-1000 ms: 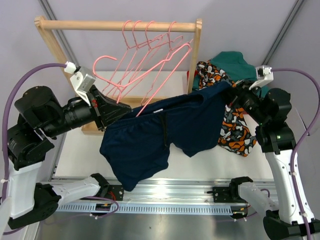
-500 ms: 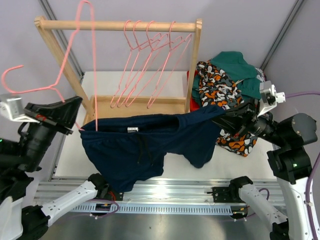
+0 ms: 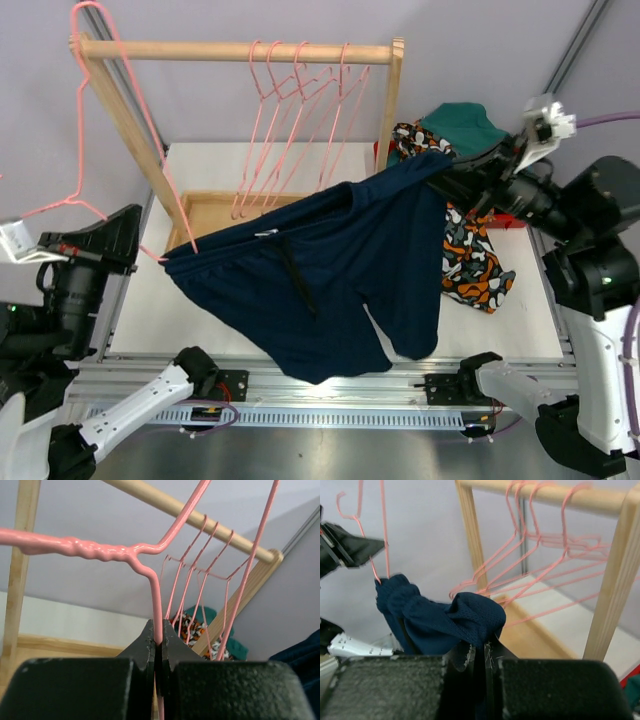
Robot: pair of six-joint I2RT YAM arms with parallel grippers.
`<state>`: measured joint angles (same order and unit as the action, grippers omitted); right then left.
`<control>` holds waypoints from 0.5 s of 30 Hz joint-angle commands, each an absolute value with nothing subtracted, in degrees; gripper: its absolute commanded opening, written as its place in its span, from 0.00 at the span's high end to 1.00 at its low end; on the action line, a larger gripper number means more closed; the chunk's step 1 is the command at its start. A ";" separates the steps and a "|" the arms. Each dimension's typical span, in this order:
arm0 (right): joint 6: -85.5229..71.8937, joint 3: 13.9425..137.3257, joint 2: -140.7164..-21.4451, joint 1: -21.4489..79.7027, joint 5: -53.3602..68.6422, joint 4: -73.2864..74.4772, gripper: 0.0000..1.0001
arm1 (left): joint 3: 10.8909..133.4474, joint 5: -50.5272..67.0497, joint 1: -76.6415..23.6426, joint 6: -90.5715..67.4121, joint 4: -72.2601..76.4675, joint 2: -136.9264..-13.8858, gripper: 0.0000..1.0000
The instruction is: Remove the shorts from the hanger
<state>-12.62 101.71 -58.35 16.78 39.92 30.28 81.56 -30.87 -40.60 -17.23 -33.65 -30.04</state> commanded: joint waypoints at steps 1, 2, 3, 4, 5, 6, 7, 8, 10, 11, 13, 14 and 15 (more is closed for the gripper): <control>-17.37 93.49 -53.64 16.08 42.08 17.72 1.00 | 77.36 -34.90 -40.34 -16.08 -25.07 -24.27 1.00; -18.79 90.73 -52.40 16.17 44.54 15.49 1.00 | 75.08 -34.02 -40.43 -16.61 -22.44 -23.65 1.00; -19.85 88.27 -51.16 16.35 45.43 14.25 1.00 | 74.80 -32.71 -40.34 -17.22 -21.89 -23.90 1.00; -21.34 84.15 -50.20 16.61 45.96 12.41 1.00 | 74.88 -32.00 -40.34 -17.84 -21.62 -24.60 1.00; -21.79 82.63 -48.62 17.31 46.49 12.13 1.00 | 75.49 -31.64 -40.34 -18.10 -21.88 -26.44 1.00; -21.97 81.40 -47.99 18.01 46.67 12.04 1.00 | 75.85 -30.68 -40.34 -18.37 -22.06 -27.33 1.00; -22.06 80.43 -47.55 18.71 46.58 12.65 1.00 | 76.55 -29.72 -40.34 -18.11 -21.97 -28.29 1.00; -21.19 79.55 -46.94 19.59 45.97 13.70 1.00 | 77.07 -29.01 -40.34 -17.84 -22.49 -29.34 1.00; -19.26 80.15 -47.02 22.32 43.34 18.51 1.00 | 80.15 -27.78 -40.34 -16.27 -23.81 -32.33 1.00; -16.64 81.55 -47.37 23.19 41.94 20.63 1.00 | 81.03 -27.86 -40.34 -15.74 -25.65 -33.30 1.00; -14.42 83.22 -47.81 24.61 36.49 25.63 1.00 | 84.11 -28.21 -40.34 -13.89 -26.89 -35.15 1.00; -13.54 84.02 -48.07 24.61 34.47 26.71 1.00 | 84.81 -28.82 -40.34 -13.54 -28.37 -35.50 1.00; -12.06 85.85 -48.77 24.61 31.23 29.07 1.00 | 86.21 -29.44 -40.34 -12.67 -28.91 -35.59 1.00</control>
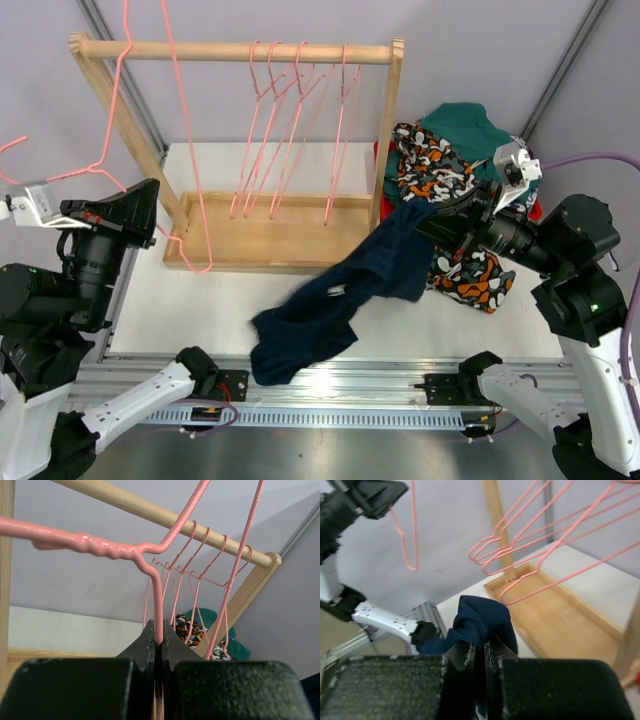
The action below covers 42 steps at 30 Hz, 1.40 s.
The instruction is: Remove the shorts from the hanger
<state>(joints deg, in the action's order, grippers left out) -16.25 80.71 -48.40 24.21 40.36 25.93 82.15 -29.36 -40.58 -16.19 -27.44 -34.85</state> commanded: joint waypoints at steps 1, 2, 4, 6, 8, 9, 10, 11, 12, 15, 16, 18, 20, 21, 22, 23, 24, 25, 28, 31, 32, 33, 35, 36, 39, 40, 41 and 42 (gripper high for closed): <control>-11.17 87.17 -49.39 24.61 29.72 30.14 1.00 | 86.57 -29.88 -40.34 -12.22 -29.44 -35.60 1.00; -10.64 88.32 -50.00 24.61 27.71 30.93 1.00 | 87.96 -31.45 -40.34 -12.04 -31.79 -35.68 1.00; -9.15 91.83 -51.76 24.61 20.35 32.16 1.00 | 91.03 -33.39 -40.34 -11.51 -35.66 -37.08 1.00; -7.05 97.34 -53.52 24.61 15.23 33.04 1.00 | 94.03 -35.85 -40.34 -11.34 -42.25 -37.88 1.00; -5.54 102.37 -57.82 24.61 7.41 33.92 1.00 | 95.01 -37.34 -40.34 -11.78 -46.82 -37.09 1.00; -4.67 105.18 -59.75 24.61 4.95 34.36 1.00 | 94.92 -38.31 -40.34 -12.73 -48.50 -36.65 1.00; -2.92 110.86 -63.77 24.61 2.22 34.97 1.00 | 95.27 -39.45 -40.34 -13.44 -50.34 -36.48 1.00; -1.94 113.79 -65.81 24.44 -3.37 35.07 1.00 | 95.01 -40.25 -40.34 -13.62 -53.49 -35.78 1.00; -0.98 116.69 -68.01 24.09 -5.43 35.07 1.00 | 95.01 -42.26 -40.34 -14.41 -55.27 -35.68 1.00; -0.18 127.59 -76.79 17.95 -7.56 34.19 1.00 | 92.65 -44.64 -40.34 -15.37 -59.93 -36.21 1.00; -0.26 129.62 -78.73 16.28 -8.60 33.15 1.00 | 91.94 -44.91 -40.34 -15.90 -60.64 -36.38 1.00; -0.26 134.01 -84.26 11.27 -10.81 31.12 1.00 | 88.25 -44.65 -40.34 -17.57 -61.79 -36.47 1.00; -5.17 137.81 -90.16 5.63 -7.40 29.80 1.00 | 86.58 -45.00 -40.34 -18.72 -62.49 -36.82 1.00; -6.66 137.55 -91.57 1.27 -4.42 25.53 1.00 | 84.66 -45.26 -40.34 -18.89 -62.49 -37.44 1.00; -7.72 136.94 -92.97 0.53 -4.66 22.97 1.00 | 84.29 -45.87 -40.34 -18.81 -62.40 -37.96 1.00; -8.60 134.24 -94.29 -1.30 -6.14 19.63 1.00 | 83.85 -46.49 -40.34 -18.46 -62.14 -38.75 1.00; -8.70 132.82 -96.74 -2.45 -10.85 12.90 1.00 | 83.76 -47.19 -40.25 -18.11 -61.96 -40.76 1.00; -9.14 131.67 -98.16 -2.81 -12.99 10.31 1.00 | 83.93 -48.76 -40.25 -17.76 -61.61 -41.83 1.00; -12.47 132.80 -105.45 -4.48 -12.14 9.57 0.78 | 84.11 -50.36 -40.25 -15.56 -57.07 -44.90 1.00; -14.67 128.95 -106.70 -4.48 -12.55 12.91 0.02 | 87.43 -51.24 -39.82 -12.75 -52.05 -49.80 1.00; -15.63 126.24 -105.83 -4.48 -13.53 13.01 0.00 | 88.41 -50.72 -39.38 -11.09 -50.90 -51.40 1.00; -16.17 122.56 -104.43 -4.57 -14.32 10.48 0.01 | 90.42 -50.19 -38.42 -10.38 -49.76 -52.98 1.00; -16.78 108.68 -98.37 -5.18 -12.50 5.30 0.01 | 93.32 -48.44 -37.36 -7.84 -46.68 -57.80 1.00; -17.66 104.37 -96.26 -5.62 -11.52 1.36 0.01 | 95.25 -47.91 -36.05 -6.95 -45.63 -59.14 1.00; -20.73 89.68 -87.39 -6.77 -7.13 -4.21 0.01 | 100.10 -45.88 -33.06 -4.14 -42.54 -64.50 1.00; -21.61 83.21 -82.58 -6.85 -5.99 -5.18 0.01 | 101.15 -45.36 -32.52 -3.52 -41.67 -65.82 1.00; -21.71 80.01 -80.09 -6.86 -4.85 -6.23 0.01 | 103.08 -44.92 -31.82 -2.21 -41.40 -67.14 1.00; -22.06 76.76 -77.55 -6.86 -2.31 -8.07 0.00 | 105.36 -43.69 -30.69 -1.85 -41.40 -69.93 1.00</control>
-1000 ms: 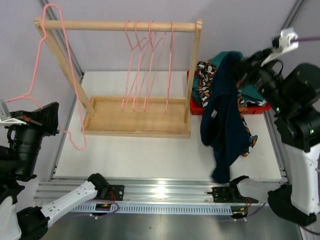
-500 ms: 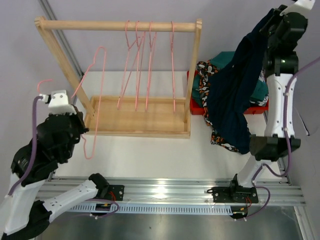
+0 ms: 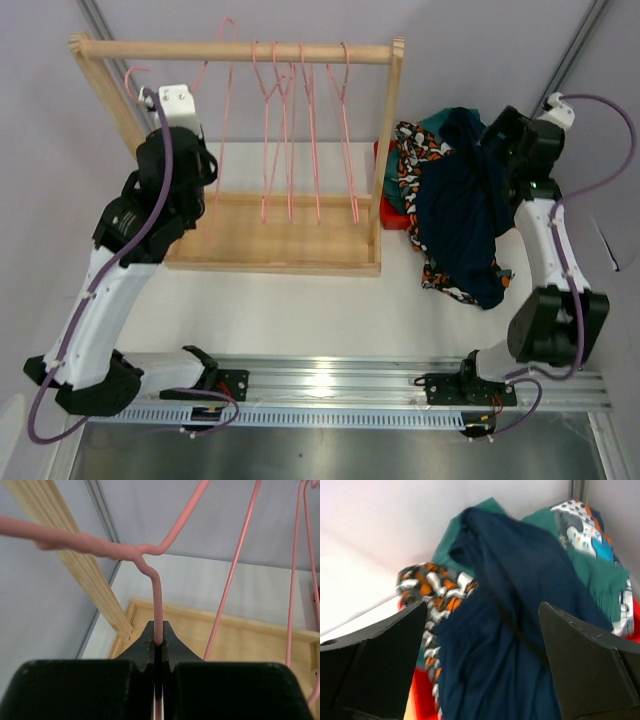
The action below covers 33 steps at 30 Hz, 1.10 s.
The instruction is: Remove the shorts from the hanger
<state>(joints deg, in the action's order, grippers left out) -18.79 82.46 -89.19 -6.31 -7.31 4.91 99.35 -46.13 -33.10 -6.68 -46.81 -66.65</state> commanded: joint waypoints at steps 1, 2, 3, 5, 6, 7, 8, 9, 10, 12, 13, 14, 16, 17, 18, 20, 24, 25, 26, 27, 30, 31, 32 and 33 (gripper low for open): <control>-22.58 73.68 -74.91 -6.86 -1.33 -8.87 0.01 | 106.34 -43.07 -30.15 -1.32 -41.05 -71.27 1.00; -23.63 67.65 -69.58 -6.77 -0.62 -10.53 0.00 | 108.70 -42.20 -29.10 -0.80 -41.13 -72.58 1.00; -23.90 64.80 -66.65 -6.59 1.21 -11.16 0.01 | 111.33 -41.23 -28.66 -0.62 -41.48 -75.64 1.00; -25.30 57.61 -58.59 -6.15 1.84 -12.39 0.00 | 115.12 -40.17 -28.04 -0.09 -41.49 -78.38 1.00; -25.92 56.18 -56.27 -6.15 2.37 -11.70 0.01 | 119.23 -39.64 -27.17 -0.09 -41.66 -81.27 1.00; -26.54 55.03 -54.16 -6.07 3.16 -10.91 0.01 | 120.66 -38.07 -26.72 -0.09 -42.27 -82.86 1.00; -27.41 53.89 -52.31 -5.98 4.03 -9.42 0.01 | 122.50 -37.10 -25.67 -0.09 -42.88 -84.62 1.00; -27.60 52.22 -48.90 -5.72 4.83 -8.53 0.00 | 124.26 -36.31 -25.14 -0.17 -43.76 -86.47 1.00; -27.68 51.42 -47.21 -5.45 5.70 -7.66 0.01 | 129.41 -34.65 -24.70 -0.26 -45.51 -90.05 1.00; -26.73 49.58 -42.66 -4.84 6.06 -4.41 0.01 | 132.35 -33.05 -23.47 -1.23 -47.01 -92.63 1.00; -26.54 49.14 -41.15 -4.49 6.06 -3.35 0.01 | 132.36 -32.44 -23.21 -1.49 -47.02 -93.68 1.00; -26.19 48.78 -39.91 -4.40 6.15 -0.82 0.01 | 132.36 -31.21 -22.77 -2.10 -47.11 -94.04 1.00; -25.40 47.90 -36.13 -4.39 5.63 3.31 0.01 | 130.79 -30.76 -22.68 -2.55 -47.28 -94.48 1.00; -25.49 47.55 -34.90 -4.39 5.36 4.12 0.01 | 129.82 -30.15 -22.68 -2.72 -47.37 -94.48 1.00; -25.49 47.03 -33.76 -4.39 5.54 4.74 0.00 | 129.29 -29.97 -22.59 -2.81 -47.55 -94.48 1.00; -26.10 46.14 -31.12 -4.39 5.97 6.23 0.01 | 126.76 -29.36 -22.59 -3.43 -47.72 -93.96 1.00; -27.86 45.79 -28.83 -4.31 6.94 8.43 0.01 | 121.83 -28.04 -22.59 -4.04 -47.46 -91.33 0.99; -28.30 45.79 -28.31 -4.31 7.20 8.96 0.01 | 119.82 -28.04 -22.59 -4.30 -47.37 -90.71 0.99; -28.56 45.88 -27.69 -4.31 7.38 9.31 0.00 | 118.75 -27.95 -22.59 -4.48 -47.20 -89.75 0.98; -28.65 45.97 -27.34 -4.31 7.56 9.66 0.00 | 115.61 -27.95 -22.59 -4.66 -46.94 -88.26 0.96; -28.92 46.84 -26.46 -4.31 8.00 11.16 0.01 | 112.60 -27.86 -22.59 -4.92 -46.06 -85.88 0.88; -29.00 47.11 -26.11 -4.31 8.26 11.60 0.01 | 110.24 -27.60 -22.67 -4.92 -46.05 -84.65 0.82; -29.26 47.37 -25.67 -4.31 8.52 12.30 0.01 | 109.69 -27.51 -22.68 -5.18 -46.14 -84.12 0.78; -29.44 48.07 -25.32 -4.31 8.79 12.74 0.00 | 109.17 -27.42 -22.68 -5.53 -47.10 -83.50 0.73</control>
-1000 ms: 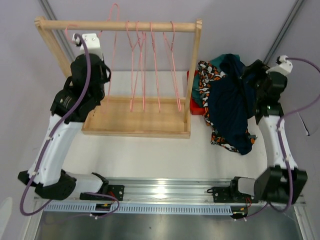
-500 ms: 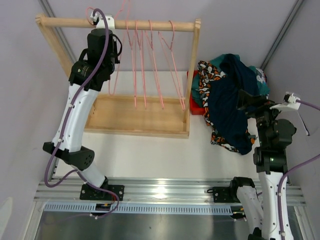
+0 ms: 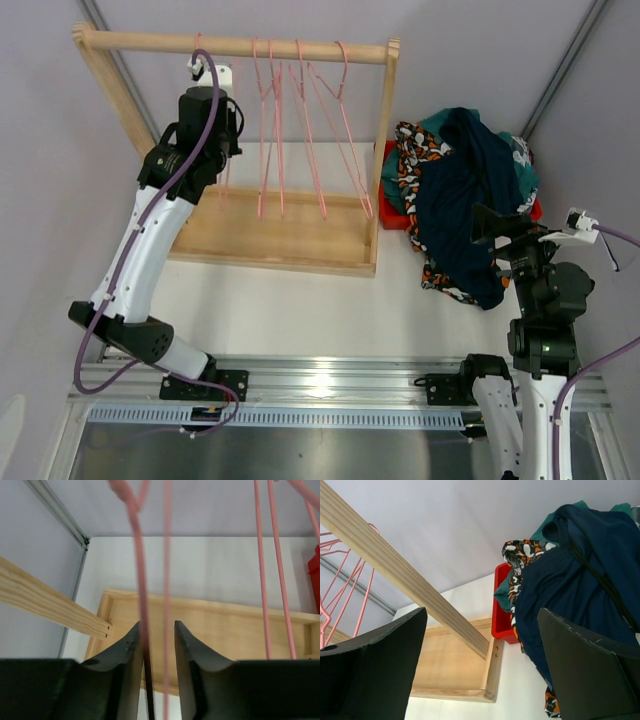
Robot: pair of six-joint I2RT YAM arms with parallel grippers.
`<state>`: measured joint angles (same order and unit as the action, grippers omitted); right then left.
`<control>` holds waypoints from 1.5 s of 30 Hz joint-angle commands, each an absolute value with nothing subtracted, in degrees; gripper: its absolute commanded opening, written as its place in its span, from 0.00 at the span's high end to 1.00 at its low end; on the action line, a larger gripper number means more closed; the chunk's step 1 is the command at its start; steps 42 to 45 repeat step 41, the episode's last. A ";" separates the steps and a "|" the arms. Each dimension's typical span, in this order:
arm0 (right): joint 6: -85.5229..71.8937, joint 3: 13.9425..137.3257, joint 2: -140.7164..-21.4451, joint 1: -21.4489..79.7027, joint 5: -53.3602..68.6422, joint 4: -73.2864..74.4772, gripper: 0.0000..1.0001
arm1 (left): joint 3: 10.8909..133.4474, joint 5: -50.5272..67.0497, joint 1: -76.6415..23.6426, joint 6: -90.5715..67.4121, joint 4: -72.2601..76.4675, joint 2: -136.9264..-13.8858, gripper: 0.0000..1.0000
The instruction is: Remove the shorts from the hanger
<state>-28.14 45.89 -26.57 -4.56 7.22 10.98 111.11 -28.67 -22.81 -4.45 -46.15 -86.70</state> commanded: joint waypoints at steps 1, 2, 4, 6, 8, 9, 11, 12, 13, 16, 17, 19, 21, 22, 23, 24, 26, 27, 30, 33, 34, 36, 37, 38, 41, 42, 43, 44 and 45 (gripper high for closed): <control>-29.53 48.60 -25.23 -4.22 9.14 13.27 0.00 | 108.73 -26.90 -22.68 -6.41 -47.54 -82.10 0.62; -29.71 48.95 -24.88 -4.22 9.23 14.40 0.00 | 107.85 -26.46 -22.68 -6.68 -47.72 -80.96 0.58; -29.88 50.62 -23.91 -4.22 9.32 15.64 0.00 | 106.27 -25.84 -22.68 -7.47 -47.81 -78.15 0.44; -30.06 52.11 -23.56 -4.22 10.45 17.48 0.00 | 103.28 -24.79 -22.76 -7.73 -48.34 -73.06 0.37; -31.02 55.53 -23.73 -4.31 12.38 20.02 0.00 | 99.52 -22.52 -22.76 -7.91 -48.51 -66.67 0.27; -31.55 57.29 -24.17 -4.31 12.83 21.43 0.01 | 98.36 -21.11 -22.76 -7.91 -48.34 -64.27 0.21; -33.57 64.20 -26.45 -4.39 12.57 27.38 0.00 | 94.41 -17.25 -22.76 -8.08 -48.25 -56.65 0.15; -34.10 66.60 -27.24 -4.39 13.70 29.07 0.00 | 93.61 -15.75 -22.76 -8.26 -48.16 -53.99 0.12; -34.45 68.88 -27.86 -4.48 15.02 30.31 0.01 | 91.95 -14.60 -22.76 -9.04 -48.25 -51.53 0.08; -36.65 76.18 -28.56 -6.23 23.27 31.99 0.01 | 87.81 -9.07 -22.76 -9.84 -48.08 -41.95 0.02; -38.04 80.03 -28.65 -8.33 25.81 31.91 0.01 | 87.37 -8.53 -22.76 -10.28 -48.95 -40.01 0.02; -39.11 84.53 -29.09 -11.23 33.70 32.77 0.01 | 86.57 -9.57 -23.29 -11.85 -50.53 -35.54 0.01; -41.38 90.06 -30.14 -13.53 37.25 33.84 0.00 | 85.26 -10.63 -25.05 -13.70 -51.41 -33.32 0.01; -42.70 91.04 -30.15 -13.97 39.18 33.66 0.01 | 83.60 -9.85 -25.05 -15.10 -51.15 -31.05 0.01; -42.54 92.71 -30.41 -14.58 39.98 35.05 0.00 | 82.28 -9.50 -25.05 -15.81 -50.89 -29.98 0.01; -41.84 95.51 -30.85 -15.63 40.86 36.37 0.01 | 81.48 -8.88 -25.05 -16.34 -50.37 -29.01 0.01; -42.80 95.71 -30.50 -16.43 42.97 36.83 0.01 | 80.07 -7.48 -25.05 -18.10 -49.31 -26.20 0.01; -42.72 95.54 -29.89 -17.31 43.67 37.26 0.00 | 80.07 -7.21 -25.05 -18.45 -49.13 -25.76 0.01; -44.47 92.73 -27.70 -17.93 44.64 35.69 0.01 | 80.94 -6.33 -25.05 -19.07 -50.01 -25.84 0.01; -44.91 90.80 -26.55 -18.11 45.26 34.55 0.01 | 82.44 -6.33 -25.22 -18.98 -50.45 -26.19 0.01; -45.43 90.44 -26.11 -18.11 45.35 33.67 0.01 | 82.44 -6.42 -25.40 -18.98 -50.45 -26.19 0.01; -46.31 90.00 -26.10 -18.02 46.31 31.92 0.01 | 82.97 -6.68 -25.40 -18.81 -50.62 -26.37 0.01; -47.62 89.22 -26.19 -18.02 46.84 30.95 0.00 | 82.97 -6.77 -25.49 -18.81 -50.63 -26.37 0.01; -48.16 88.69 -26.19 -17.93 47.37 29.81 0.01 | 82.97 -6.94 -25.49 -18.72 -50.63 -26.37 0.01; -48.17 88.59 -26.19 -17.49 47.29 29.35 0.00 | 82.88 -7.38 -25.49 -18.63 -50.54 -26.37 0.01; -48.17 88.59 -26.19 -17.49 47.29 29.35 0.00 | 82.88 -7.38 -25.49 -18.63 -50.54 -26.37 0.01; -48.17 88.59 -26.19 -17.49 47.29 29.35 0.00 | 82.88 -7.38 -25.49 -18.63 -50.54 -26.37 0.01; -48.17 88.59 -26.19 -17.49 47.29 29.35 0.00 | 82.88 -7.38 -25.49 -18.63 -50.54 -26.37 0.01; -48.17 88.59 -26.19 -17.49 47.29 29.35 0.00 | 82.88 -7.38 -25.49 -18.63 -50.54 -26.37 0.01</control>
